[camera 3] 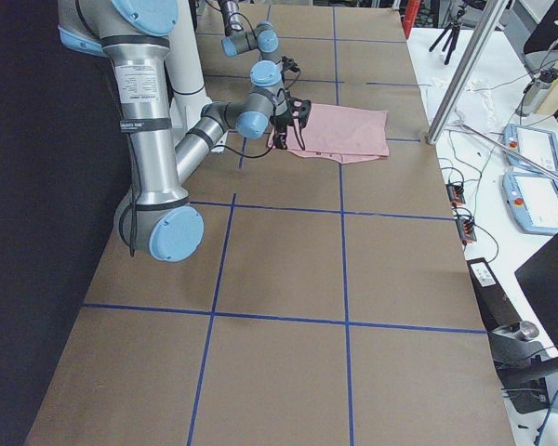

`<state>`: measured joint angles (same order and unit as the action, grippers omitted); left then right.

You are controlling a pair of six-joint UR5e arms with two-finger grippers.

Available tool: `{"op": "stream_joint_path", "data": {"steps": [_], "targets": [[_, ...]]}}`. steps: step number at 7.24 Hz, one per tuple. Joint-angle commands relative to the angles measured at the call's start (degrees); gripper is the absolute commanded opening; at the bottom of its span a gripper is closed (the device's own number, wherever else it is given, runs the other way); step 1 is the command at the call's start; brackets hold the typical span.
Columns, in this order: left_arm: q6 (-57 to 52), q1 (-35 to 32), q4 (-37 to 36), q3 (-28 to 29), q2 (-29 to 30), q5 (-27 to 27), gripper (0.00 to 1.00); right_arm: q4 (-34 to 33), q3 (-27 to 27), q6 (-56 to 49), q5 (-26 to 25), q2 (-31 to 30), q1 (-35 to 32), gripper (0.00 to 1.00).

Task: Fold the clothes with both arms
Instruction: 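Lower the left gripper to the shirt edge nearest the robot and grasp, then move the right gripper to the shirt's near corner by the collar and grasp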

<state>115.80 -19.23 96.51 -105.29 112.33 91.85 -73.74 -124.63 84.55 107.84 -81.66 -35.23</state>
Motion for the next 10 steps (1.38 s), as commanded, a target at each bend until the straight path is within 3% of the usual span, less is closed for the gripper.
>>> {"op": "stream_joint_path", "data": {"steps": [1,2,6,7,8,9,10], "targets": [[0.1,0.2,-0.1,-0.4,0.1,-0.1,0.08,0.0,0.0,-0.1,0.0,-0.1,0.0,1.0],[-0.2,0.2,-0.2,-0.5,0.0,0.0,0.0,-0.1,0.1,0.0,0.0,-0.1,0.0,1.0],[-0.9,0.5,-0.3,-3.7,0.0,0.4,0.0,-0.1,0.3,0.8,0.0,0.0,0.5,1.0],[-2.9,0.5,-0.4,-3.9,0.3,0.7,0.0,-0.7,1.1,3.7,-0.1,2.5,1.2,1.0],[-12.4,0.4,-1.1,-5.3,0.1,0.7,0.0,-0.8,2.4,12.0,-1.7,4.4,5.4,1.0],[-12.7,0.5,-1.4,-5.1,0.1,0.8,0.0,-3.5,5.3,16.2,-4.0,8.6,7.9,1.0],[-11.7,0.5,-1.3,-4.9,0.1,0.8,0.0,-12.4,7.0,19.6,-4.4,15.1,9.9,1.0]]}}
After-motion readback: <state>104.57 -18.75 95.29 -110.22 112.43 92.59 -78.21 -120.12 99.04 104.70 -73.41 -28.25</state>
